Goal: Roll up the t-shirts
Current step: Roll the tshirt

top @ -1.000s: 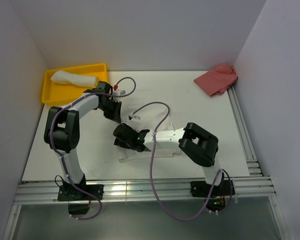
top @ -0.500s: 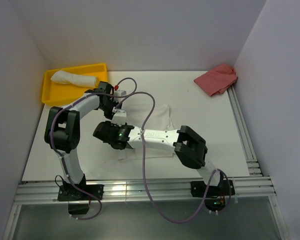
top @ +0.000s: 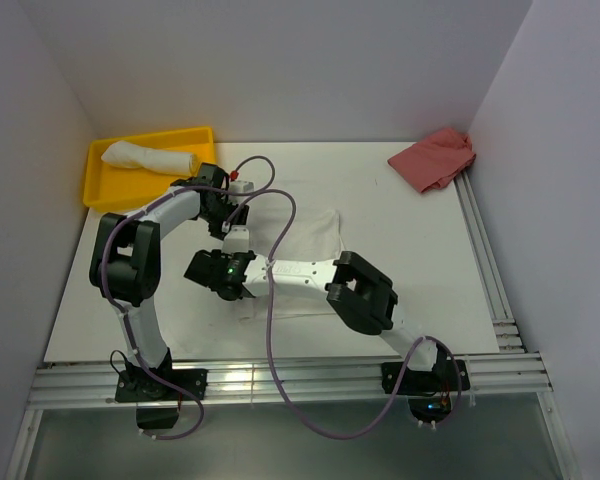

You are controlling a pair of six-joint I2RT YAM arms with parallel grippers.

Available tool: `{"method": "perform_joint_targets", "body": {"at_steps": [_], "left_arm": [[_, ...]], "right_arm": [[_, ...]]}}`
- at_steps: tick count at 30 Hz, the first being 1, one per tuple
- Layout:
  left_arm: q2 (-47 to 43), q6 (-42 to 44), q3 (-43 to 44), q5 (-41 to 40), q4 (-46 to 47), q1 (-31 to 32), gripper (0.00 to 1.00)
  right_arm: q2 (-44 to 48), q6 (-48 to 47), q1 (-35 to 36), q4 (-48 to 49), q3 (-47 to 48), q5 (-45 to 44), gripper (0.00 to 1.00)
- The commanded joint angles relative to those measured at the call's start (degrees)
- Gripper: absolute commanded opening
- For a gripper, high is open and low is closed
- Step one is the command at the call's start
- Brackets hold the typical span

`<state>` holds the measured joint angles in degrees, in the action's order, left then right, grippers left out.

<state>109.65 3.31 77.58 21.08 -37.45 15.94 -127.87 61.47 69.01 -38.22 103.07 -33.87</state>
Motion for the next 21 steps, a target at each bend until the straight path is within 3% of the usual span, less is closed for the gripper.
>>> {"method": "perform_joint_targets", "body": {"at_steps": [1, 6, 17, 20, 21], "left_arm": [[-0.6, -0.1, 1.7, -0.2, 0.2, 0.4, 0.48], [-0.9, 0.1, 2.6, -0.3, -0.2, 0.4, 0.59], [-1.2, 0.2, 4.3, -0.3, -1.0, 0.4, 0.62], [-1.5, 0.2, 4.7, -0.1, -1.3, 0.3, 0.62], [-1.6, 0.2, 4.8, -0.1, -1.4, 0.3, 0.62]], "right_arm": [[-1.1, 2.4, -0.5, -5.3, 0.3, -2.3, 0.59], [-2.1, 3.8, -0.5, -8.7, 0.3, -2.7, 0.59], [-4.3, 4.6, -0.5, -12.5, 1.2, -2.8, 0.60], [-4.1, 4.3, -0.5, -11.6, -0.2, -2.3, 0.55], [-3.4, 3.9, -0.7, -9.9, -1.0, -1.5, 0.46]]}}
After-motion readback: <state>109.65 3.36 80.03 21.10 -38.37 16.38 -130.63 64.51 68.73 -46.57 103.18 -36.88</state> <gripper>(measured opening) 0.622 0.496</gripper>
